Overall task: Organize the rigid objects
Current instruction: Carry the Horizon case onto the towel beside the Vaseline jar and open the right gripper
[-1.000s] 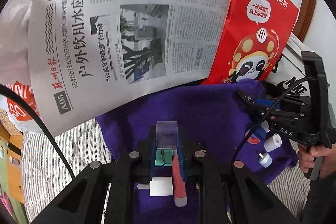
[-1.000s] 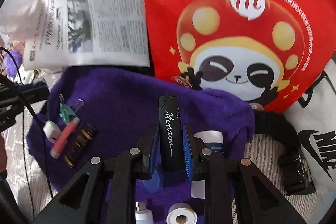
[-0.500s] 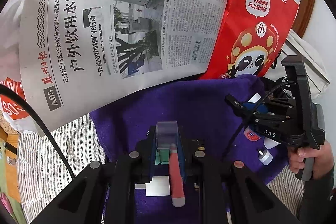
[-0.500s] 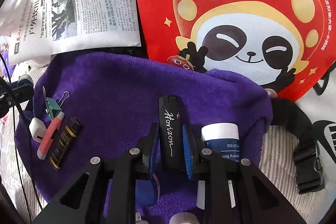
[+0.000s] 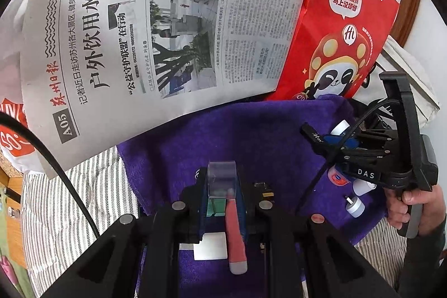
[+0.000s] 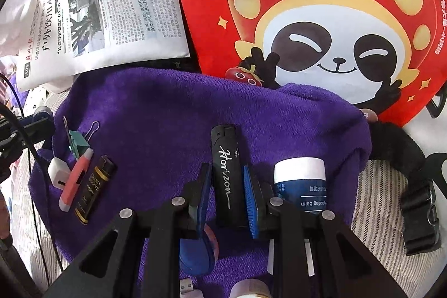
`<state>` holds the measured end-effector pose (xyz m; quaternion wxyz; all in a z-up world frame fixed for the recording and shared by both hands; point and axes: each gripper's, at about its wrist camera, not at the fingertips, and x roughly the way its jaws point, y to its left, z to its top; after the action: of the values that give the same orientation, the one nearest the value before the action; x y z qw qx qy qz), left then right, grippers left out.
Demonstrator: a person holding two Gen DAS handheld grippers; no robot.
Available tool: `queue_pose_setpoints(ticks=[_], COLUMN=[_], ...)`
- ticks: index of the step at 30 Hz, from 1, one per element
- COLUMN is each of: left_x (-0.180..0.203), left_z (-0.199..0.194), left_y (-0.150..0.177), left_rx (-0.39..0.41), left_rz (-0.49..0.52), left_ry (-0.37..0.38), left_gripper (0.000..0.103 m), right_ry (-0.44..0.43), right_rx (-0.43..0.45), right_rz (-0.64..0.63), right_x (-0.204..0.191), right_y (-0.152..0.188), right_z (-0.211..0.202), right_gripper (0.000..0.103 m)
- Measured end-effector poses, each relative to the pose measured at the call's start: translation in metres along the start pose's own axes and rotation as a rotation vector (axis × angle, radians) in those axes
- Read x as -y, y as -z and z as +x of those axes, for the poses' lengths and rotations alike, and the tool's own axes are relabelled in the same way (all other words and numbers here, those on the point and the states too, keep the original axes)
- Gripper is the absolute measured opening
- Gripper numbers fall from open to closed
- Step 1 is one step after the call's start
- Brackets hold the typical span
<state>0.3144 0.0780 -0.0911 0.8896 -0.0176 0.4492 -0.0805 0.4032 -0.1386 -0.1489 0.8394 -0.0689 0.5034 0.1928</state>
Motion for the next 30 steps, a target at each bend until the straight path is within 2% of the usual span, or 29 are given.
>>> queue_pose_setpoints(ticks=[4, 12, 20, 25, 30], left_x=[0.001, 0.007, 0.023, 0.041, 0.061], left_z=[0.003, 0.012, 0.020, 0.026, 0.036], left_y=[0.000, 0.002, 0.003, 0.006, 0.010], left_rx=[-0.006, -0.016, -0.024, -0.031, -0.048], left_rz=[0.004, 0.021, 0.060, 0.095, 0.139], left_ry=[0.001, 0.008, 0.014, 0.017, 0.034], left_gripper=[0.017, 0.017, 0.017, 0.017, 0.017], right_ry=[-0.007, 0.007, 0.040, 0.047, 0.052], right_rx=[-0.006, 0.045, 0.172, 0.228, 0.257], right_rz=[0.013, 0.010, 0.004, 0.032, 0.050], right_x=[0.004, 0.006, 0.013, 0.025, 0.035], right_y=[-0.002, -0.008, -0.005, -0.004, -0.001], right_z=[-0.007, -0.044, -0.110, -0.133, -0.148], right_gripper=[0.024, 0.024, 0.025, 0.031, 0.031])
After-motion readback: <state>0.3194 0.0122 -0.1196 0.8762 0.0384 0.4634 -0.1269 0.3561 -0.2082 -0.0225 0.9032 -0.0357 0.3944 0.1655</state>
